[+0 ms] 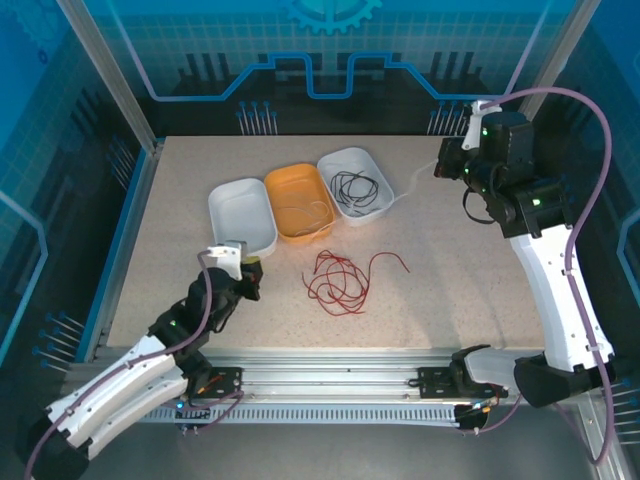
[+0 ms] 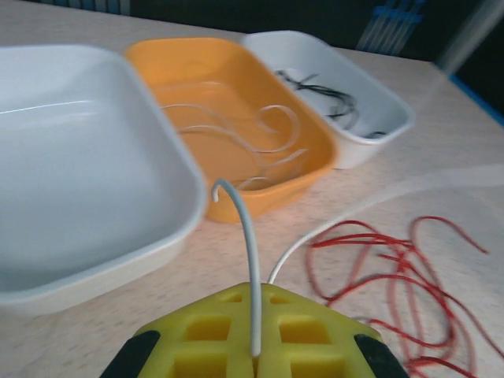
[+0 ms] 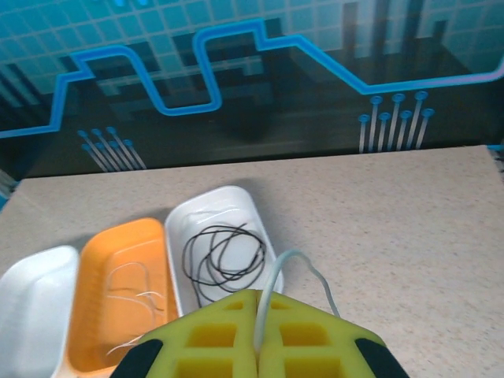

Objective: Untangle the cables

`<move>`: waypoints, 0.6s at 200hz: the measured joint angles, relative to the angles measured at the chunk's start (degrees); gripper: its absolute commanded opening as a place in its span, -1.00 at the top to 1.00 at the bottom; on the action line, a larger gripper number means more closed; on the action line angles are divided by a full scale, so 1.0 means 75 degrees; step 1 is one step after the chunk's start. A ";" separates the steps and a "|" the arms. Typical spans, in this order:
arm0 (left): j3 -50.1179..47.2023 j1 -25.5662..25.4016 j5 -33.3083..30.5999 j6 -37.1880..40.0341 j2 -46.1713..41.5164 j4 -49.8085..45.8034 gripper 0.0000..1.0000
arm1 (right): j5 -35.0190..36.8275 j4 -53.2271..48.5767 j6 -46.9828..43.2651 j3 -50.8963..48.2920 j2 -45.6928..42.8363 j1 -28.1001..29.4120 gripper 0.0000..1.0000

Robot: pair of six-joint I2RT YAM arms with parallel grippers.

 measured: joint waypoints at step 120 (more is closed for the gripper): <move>0.2926 0.1008 -0.1387 -0.0277 -0.0895 -0.2139 1.00 | -0.0463 -0.0143 -0.0134 -0.0784 -0.0082 -0.1431 1.00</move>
